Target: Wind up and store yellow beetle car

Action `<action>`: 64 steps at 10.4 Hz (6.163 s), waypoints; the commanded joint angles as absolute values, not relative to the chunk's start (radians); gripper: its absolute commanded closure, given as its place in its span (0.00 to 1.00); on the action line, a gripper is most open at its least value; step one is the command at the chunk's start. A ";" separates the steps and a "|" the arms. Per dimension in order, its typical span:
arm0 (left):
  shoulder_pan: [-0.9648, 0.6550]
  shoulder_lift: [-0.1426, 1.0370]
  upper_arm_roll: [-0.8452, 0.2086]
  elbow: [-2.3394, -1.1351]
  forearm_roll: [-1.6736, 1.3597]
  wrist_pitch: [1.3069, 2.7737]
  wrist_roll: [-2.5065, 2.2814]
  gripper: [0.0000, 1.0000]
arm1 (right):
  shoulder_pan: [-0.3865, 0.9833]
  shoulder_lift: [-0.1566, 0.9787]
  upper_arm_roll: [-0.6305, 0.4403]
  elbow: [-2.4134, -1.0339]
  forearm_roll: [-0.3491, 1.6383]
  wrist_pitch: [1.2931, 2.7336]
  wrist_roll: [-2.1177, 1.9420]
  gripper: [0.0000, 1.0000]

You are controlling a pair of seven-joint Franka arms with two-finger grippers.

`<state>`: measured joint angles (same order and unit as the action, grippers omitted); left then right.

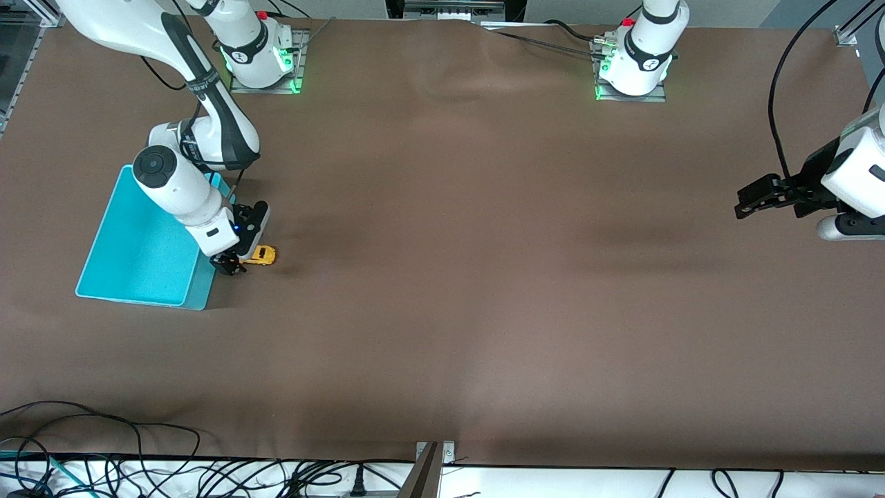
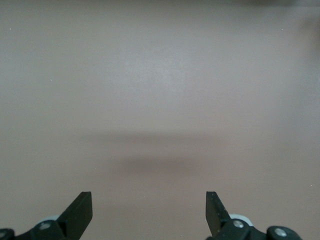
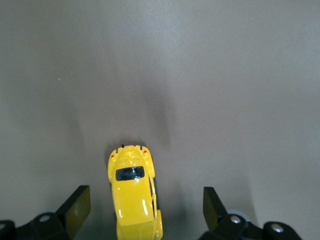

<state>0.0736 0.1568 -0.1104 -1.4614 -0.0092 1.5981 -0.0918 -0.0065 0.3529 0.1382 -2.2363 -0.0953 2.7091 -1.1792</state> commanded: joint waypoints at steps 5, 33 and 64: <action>0.078 0.152 -0.110 -1.457 -0.034 1.600 -0.069 0.00 | -0.055 0.399 0.156 -2.299 -0.106 2.747 -1.203 0.00; 0.081 0.153 -0.109 -1.457 -0.032 1.600 -0.067 0.00 | -0.598 0.207 0.290 -2.284 -0.143 2.311 -2.351 1.00; 0.081 0.153 -0.109 -1.457 -0.032 1.600 -0.067 0.00 | -0.425 -0.072 0.378 -1.913 -0.008 2.007 -1.829 0.00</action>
<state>0.0752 0.1568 -0.1085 -1.4615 -0.0092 1.5982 -0.0918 -0.4683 -0.0658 0.4081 -1.9560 -0.0200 2.0582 -1.9148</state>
